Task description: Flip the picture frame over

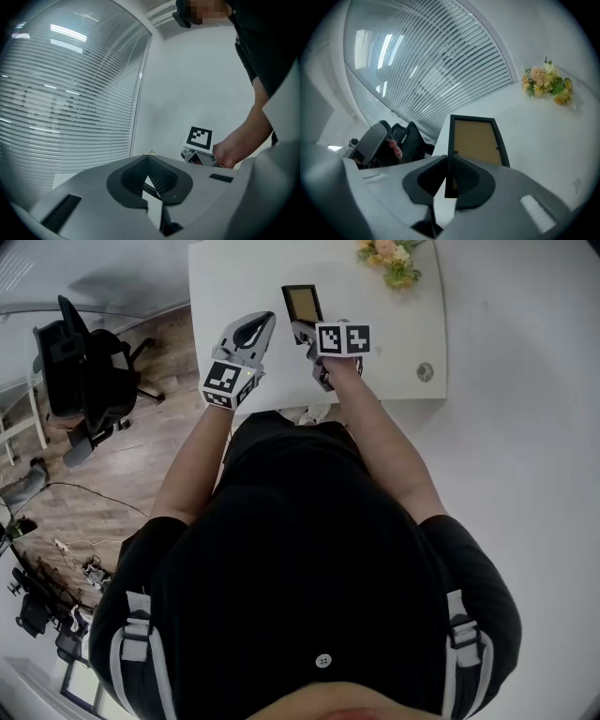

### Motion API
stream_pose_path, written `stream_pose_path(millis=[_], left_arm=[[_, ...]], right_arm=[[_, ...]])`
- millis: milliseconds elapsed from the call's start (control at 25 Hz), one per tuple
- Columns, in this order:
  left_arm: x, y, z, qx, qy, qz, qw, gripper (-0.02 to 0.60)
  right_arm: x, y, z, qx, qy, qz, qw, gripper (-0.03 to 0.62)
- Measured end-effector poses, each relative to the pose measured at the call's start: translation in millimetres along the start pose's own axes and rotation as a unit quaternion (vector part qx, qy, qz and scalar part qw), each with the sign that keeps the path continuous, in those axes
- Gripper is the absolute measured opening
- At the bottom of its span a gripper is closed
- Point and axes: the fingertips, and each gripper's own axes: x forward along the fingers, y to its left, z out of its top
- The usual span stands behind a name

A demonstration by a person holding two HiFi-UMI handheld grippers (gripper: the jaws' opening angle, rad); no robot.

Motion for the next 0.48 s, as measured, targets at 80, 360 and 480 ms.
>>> stream_pose_path(millis=[80, 360, 480], left_arm=[[-0.6, -2.8, 3.6, 0.002, -0.003, 0.0, 1.0, 0.005], [2.0, -7.7, 11.9, -0.011, -0.018, 0.007, 0.9998, 0.005], [0.0, -11.2, 12.7, -0.003, -0.014, 0.006, 0.9999, 0.005]], right_arm=[[-2.0, 1.1, -0.8, 0.016, -0.003, 0.013, 1.0, 0.051], [-4.6, 6.5, 0.2, 0.082, -0.017, 0.088, 0.993, 0.051], [-6.1, 13.2, -1.8, 0.118, -0.022, 0.127, 0.985, 0.051]])
